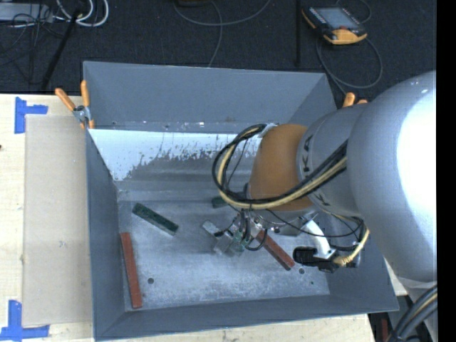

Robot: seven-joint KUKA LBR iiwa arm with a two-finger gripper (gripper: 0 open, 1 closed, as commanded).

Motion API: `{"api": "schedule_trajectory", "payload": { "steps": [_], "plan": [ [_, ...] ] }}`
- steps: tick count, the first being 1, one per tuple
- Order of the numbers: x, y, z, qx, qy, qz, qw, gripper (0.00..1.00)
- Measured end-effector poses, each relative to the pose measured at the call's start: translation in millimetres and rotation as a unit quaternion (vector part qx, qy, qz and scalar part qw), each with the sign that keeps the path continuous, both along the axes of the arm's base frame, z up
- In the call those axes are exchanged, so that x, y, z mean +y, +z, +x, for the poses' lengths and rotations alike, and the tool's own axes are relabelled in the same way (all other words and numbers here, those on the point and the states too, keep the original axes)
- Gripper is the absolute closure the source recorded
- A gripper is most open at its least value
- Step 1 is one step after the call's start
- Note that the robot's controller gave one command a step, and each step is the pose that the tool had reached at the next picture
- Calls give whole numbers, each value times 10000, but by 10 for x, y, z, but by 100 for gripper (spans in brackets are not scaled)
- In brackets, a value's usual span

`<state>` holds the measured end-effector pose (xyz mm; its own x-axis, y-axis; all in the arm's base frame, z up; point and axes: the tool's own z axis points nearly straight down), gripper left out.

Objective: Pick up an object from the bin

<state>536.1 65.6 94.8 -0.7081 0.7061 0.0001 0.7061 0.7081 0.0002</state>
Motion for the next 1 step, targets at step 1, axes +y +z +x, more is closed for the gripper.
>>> {"api": "schedule_trajectory", "payload": {
  "steps": [1],
  "plan": [
    [-8,298,3,-2,21,0,10000,100]
  ]
}}
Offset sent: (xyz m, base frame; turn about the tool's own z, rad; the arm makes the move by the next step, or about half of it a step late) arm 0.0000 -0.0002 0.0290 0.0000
